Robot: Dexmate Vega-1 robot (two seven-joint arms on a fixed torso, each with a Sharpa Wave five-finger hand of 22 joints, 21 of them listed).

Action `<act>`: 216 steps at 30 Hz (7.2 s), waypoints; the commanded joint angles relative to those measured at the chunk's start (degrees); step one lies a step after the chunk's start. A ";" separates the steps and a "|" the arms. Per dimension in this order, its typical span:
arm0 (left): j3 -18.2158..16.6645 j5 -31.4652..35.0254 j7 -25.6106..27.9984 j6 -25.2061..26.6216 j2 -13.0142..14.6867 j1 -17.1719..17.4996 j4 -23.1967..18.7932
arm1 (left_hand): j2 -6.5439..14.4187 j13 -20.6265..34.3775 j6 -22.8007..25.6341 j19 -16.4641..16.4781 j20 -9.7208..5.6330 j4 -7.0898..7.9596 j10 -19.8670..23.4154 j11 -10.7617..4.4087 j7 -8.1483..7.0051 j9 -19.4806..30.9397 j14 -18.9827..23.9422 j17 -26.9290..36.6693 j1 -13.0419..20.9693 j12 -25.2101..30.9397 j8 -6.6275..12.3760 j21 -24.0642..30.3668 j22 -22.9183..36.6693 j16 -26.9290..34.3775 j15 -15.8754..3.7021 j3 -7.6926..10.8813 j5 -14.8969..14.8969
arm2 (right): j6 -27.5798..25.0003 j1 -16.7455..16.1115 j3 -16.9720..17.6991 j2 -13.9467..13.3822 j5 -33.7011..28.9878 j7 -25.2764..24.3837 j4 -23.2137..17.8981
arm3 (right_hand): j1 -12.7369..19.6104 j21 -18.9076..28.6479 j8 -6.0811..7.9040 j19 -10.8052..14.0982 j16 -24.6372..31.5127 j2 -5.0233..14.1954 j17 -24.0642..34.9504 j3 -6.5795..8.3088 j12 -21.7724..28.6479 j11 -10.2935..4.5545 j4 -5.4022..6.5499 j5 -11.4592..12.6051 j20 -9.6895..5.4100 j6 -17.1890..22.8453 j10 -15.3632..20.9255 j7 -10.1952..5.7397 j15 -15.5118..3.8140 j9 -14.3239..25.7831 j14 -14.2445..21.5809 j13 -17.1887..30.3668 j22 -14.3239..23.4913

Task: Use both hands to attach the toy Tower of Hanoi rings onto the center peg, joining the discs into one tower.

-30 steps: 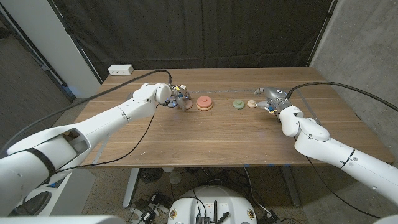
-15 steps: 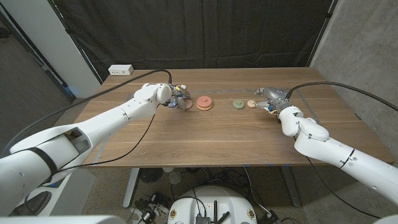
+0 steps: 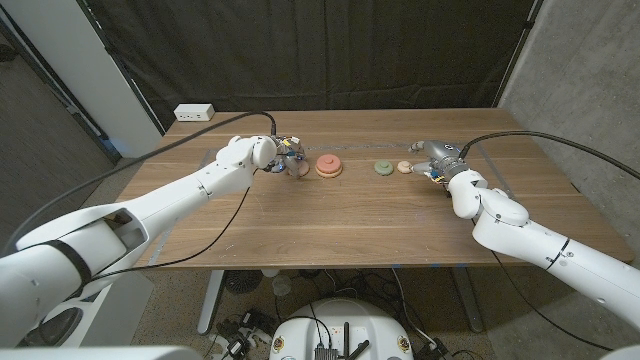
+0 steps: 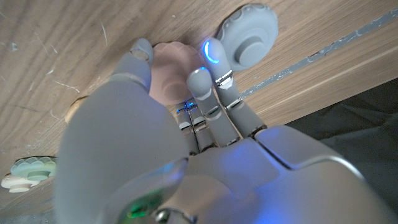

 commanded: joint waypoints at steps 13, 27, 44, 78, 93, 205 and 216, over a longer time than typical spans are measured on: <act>0.32 -1.50 -0.49 0.00 0.09 0.03 -0.09 | 1.93 3.43 2.20 0.34 -5.86 0.44 5.76 -3.51 -0.02 1.24 0.44 1.75 1.50 -0.02 0.52 0.73 -0.04 0.04 -0.05 1.51 1.58 | -0.95 0.23 -0.35 -0.18 -0.19 0.66 -0.62 | -0.07 0.55 0.27 -0.51 0.04 0.62 0.27 0.29 -0.20 0.04 0.14 0.25 -1.29 0.75 0.75 -0.11 -3.98 0.32 0.34 0.41 -0.20; -1.49 -1.14 -0.43 1.68 2.09 0.52 -4.34 | 1.79 4.27 2.79 0.83 -6.01 0.11 6.55 -3.96 -0.23 1.46 1.12 2.59 1.87 -0.25 0.36 1.21 0.03 0.09 -0.06 1.88 1.91 | -0.81 0.29 -0.22 -0.30 -0.13 0.67 -0.75 | 0.00 0.92 0.14 -0.62 -0.06 0.49 0.18 0.36 -0.31 -0.05 -0.02 0.36 -1.29 0.63 0.66 -0.21 -3.99 0.32 0.19 0.44 -0.38; -3.24 -0.30 -0.28 2.66 3.57 1.24 -8.01 | 1.64 5.06 3.19 0.90 -5.98 0.12 6.89 -3.85 -0.25 1.63 1.65 3.50 2.16 -0.70 0.07 1.45 -0.03 -0.07 -0.04 2.27 2.05 | -1.20 -0.55 0.36 -0.66 0.22 0.03 -1.56 | 0.05 1.38 0.04 -0.67 0.12 0.53 0.33 0.41 -0.32 -0.05 -0.01 0.44 -1.29 0.65 0.72 -0.13 -3.98 0.30 0.44 0.48 -0.58; -7.70 0.54 -2.31 3.16 6.63 2.26 -15.80 | 1.63 6.44 3.92 0.72 -5.99 0.13 7.68 -4.12 -0.43 1.92 1.77 4.08 2.58 -1.53 -0.52 1.66 -0.06 -1.00 -0.06 2.77 2.00 | -1.93 -0.64 0.32 -1.03 0.22 0.40 -2.34 | 0.05 1.94 -0.07 -0.72 0.30 0.68 0.41 0.49 -0.34 0.02 0.04 0.54 -1.30 0.65 0.82 -0.19 -3.96 0.30 0.70 0.54 -0.88; -8.93 -1.79 1.54 -2.19 5.72 2.94 -14.22 | 1.63 7.04 4.51 0.78 -6.04 0.04 8.64 -4.17 -0.66 2.11 2.32 4.73 3.19 -2.14 -0.92 1.88 -0.03 -1.06 -0.06 3.04 1.91 | -3.18 -1.70 1.07 -1.40 0.57 -0.41 -3.45 | 0.00 2.16 -0.06 -0.77 0.38 0.70 0.45 0.52 -0.36 0.02 0.05 0.58 -1.29 0.78 0.86 -0.12 -3.96 0.31 0.76 0.56 -1.02; 2.58 -3.42 3.08 -12.74 -8.27 -6.83 7.34 | 1.71 7.98 7.36 0.59 -5.97 0.17 11.86 -4.76 -1.19 3.00 2.42 5.78 3.16 -4.38 -2.65 1.74 -0.12 -2.91 -0.09 3.24 1.60 | -4.07 -2.43 2.06 -3.05 5.24 -2.76 -2.77 | -0.12 4.05 -0.26 -1.40 0.45 1.07 0.35 0.90 -0.38 0.15 0.00 0.60 -1.29 1.22 1.45 -0.04 -3.97 0.32 0.82 0.78 -2.43; 2.36 -3.74 3.03 -12.32 -7.63 -6.42 6.45 | 1.35 7.68 6.62 0.48 -5.81 0.44 11.06 -4.53 -1.27 3.02 2.28 5.76 2.38 -4.78 -3.12 1.72 -0.09 -3.16 -0.08 2.88 1.50 | -4.29 -2.22 1.75 -3.07 4.96 -2.49 -3.01 | -0.14 4.33 -0.27 -1.38 0.43 1.10 0.33 0.94 -0.43 0.14 0.01 0.60 -1.29 1.30 1.54 0.01 -3.97 0.33 0.80 0.71 -2.47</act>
